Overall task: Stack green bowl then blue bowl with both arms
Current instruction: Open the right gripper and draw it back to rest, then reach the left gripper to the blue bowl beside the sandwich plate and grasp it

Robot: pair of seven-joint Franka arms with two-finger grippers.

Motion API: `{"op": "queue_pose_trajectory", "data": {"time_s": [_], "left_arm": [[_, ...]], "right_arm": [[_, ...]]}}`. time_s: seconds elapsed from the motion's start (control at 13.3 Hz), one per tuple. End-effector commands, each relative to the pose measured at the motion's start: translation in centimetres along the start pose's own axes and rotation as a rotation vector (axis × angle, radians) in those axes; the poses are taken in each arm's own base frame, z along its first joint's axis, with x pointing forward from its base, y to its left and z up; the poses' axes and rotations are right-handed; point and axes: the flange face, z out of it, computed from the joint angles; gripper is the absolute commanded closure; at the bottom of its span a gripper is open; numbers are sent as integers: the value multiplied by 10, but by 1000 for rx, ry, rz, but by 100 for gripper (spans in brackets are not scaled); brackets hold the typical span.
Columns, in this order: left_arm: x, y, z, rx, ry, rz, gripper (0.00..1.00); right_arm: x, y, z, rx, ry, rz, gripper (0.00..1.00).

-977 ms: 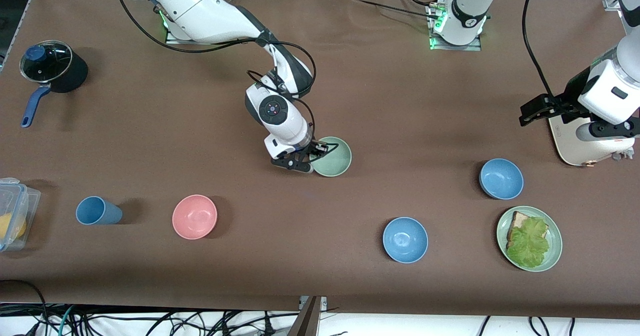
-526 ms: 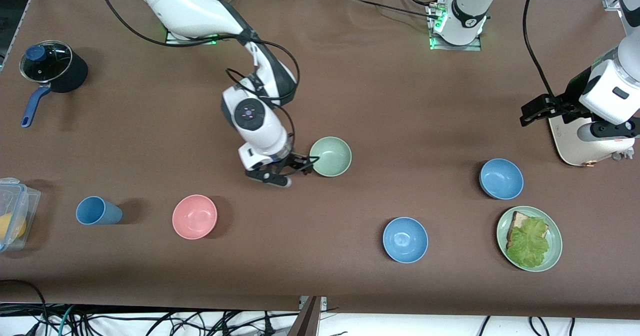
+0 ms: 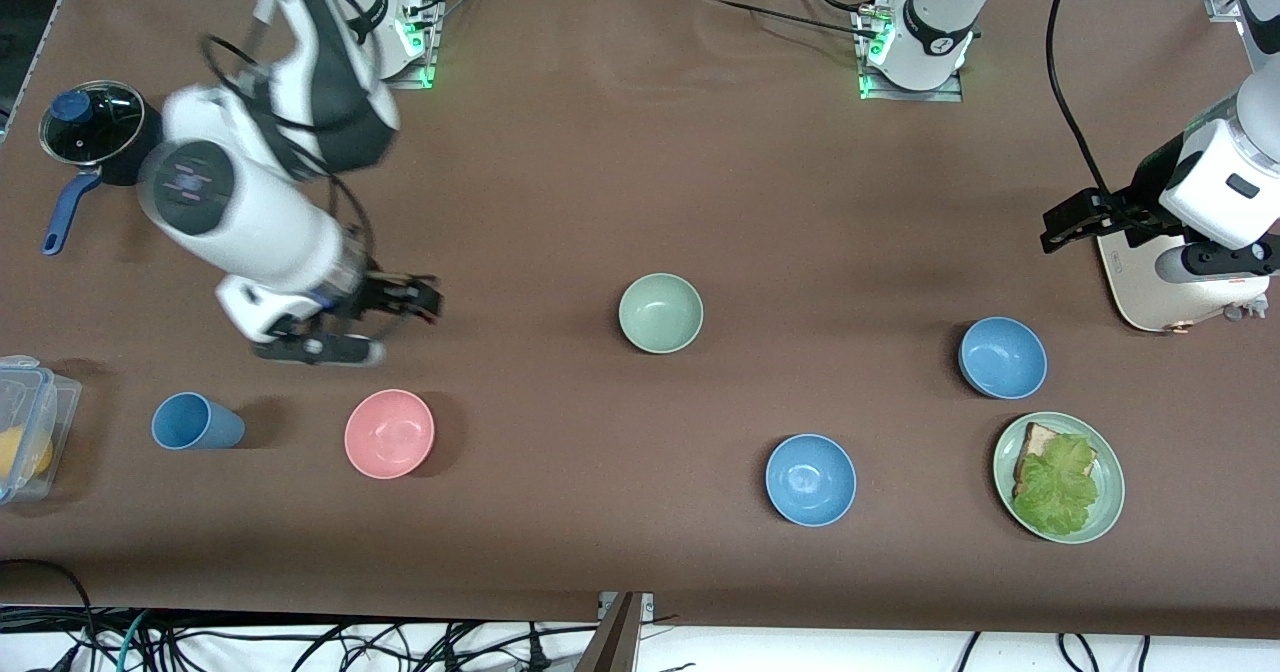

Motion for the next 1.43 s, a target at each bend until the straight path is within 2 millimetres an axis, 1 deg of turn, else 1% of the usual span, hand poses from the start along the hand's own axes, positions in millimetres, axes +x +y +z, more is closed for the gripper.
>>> {"op": "queue_pose_trajectory", "data": {"time_s": [0.0, 0.15, 0.23, 0.38, 0.6, 0.68, 0.83, 1.05, 1.13, 1.2, 1.28, 1.35], "left_arm": [[2, -3, -6, 10, 6, -6, 0], [3, -2, -6, 10, 4, -4, 0], [3, -2, -6, 12, 4, -4, 0], [2, -2, -6, 15, 3, -4, 0], [2, -2, -6, 17, 4, -4, 0], [2, -2, -6, 18, 4, -4, 0], [2, -2, -6, 18, 4, -3, 0], [3, -11, -7, 9, -1, -24, 0], [4, -26, 2, 15, -35, -47, 0], [17, -45, 25, 0, -73, -77, 0], [31, -70, 49, -28, -112, -123, 0], [43, -98, 77, -32, -150, -162, 0]], "right_arm": [[-36, 46, -45, 15, -17, -13, 0], [-61, 83, -67, 22, -1, -8, 0], [-71, 90, -74, 20, -6, -15, 0], [-75, 93, -84, 13, -13, -16, 0], [-75, 95, -90, 4, -23, -21, 0], [-74, 96, -90, 3, -22, -55, 0], [-76, 105, -94, 3, -45, -88, 0], [-77, 113, -104, -3, -86, -104, 0], [-75, 118, -109, -7, -88, -98, 0], [-76, 119, -110, -15, -100, -98, 0], [-76, 118, -112, -21, -99, -97, 0], [-76, 119, -112, -22, -98, -95, 0]]}}
